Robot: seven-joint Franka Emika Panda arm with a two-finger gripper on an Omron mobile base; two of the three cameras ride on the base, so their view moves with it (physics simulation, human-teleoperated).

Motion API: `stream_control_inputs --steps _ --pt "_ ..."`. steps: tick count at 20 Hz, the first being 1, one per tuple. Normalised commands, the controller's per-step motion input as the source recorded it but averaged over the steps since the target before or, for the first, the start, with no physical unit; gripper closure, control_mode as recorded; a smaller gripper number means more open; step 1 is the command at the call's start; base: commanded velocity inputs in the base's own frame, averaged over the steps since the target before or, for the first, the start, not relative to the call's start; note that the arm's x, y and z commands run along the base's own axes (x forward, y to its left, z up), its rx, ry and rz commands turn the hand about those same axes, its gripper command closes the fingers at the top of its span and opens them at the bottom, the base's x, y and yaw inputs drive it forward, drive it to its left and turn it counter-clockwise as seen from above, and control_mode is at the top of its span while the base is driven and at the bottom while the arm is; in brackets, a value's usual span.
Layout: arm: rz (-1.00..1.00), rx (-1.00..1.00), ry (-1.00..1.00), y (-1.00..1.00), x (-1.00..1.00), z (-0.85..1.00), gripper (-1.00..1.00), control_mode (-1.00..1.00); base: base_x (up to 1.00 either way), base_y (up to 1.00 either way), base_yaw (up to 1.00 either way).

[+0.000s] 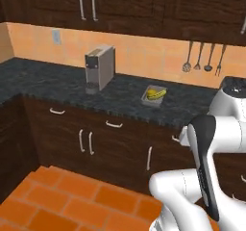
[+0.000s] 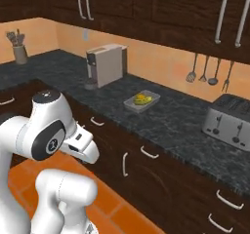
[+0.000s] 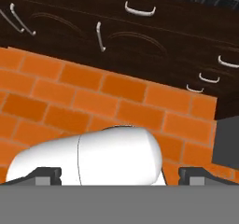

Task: Take the meat container that has the chicken drumstick and place it on the second highest rack of the freezer. Then take the vegetable container that has the lemon and cucumber and place it on the highest rack of the freezer.

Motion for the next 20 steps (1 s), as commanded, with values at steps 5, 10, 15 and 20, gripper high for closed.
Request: stream_control_inputs --steps 5,10,15,20 --pt "0.00 0.00 0.00 0.00 0.00 0.00 -1.00 1.00 1.00 0.90 -0.50" --pt "0.00 0.00 0.00 0.00 0.00 0.00 -1.00 1.00 0.99 0.61 -0.63" --pt "0.00 0.00 0.00 0.00 0.00 0.00 -1.00 1.00 1.00 0.40 -0.48" --pt "0.00 0.00 0.00 0.00 0.00 0.00 -1.00 1.00 0.78 0.05 -0.26"
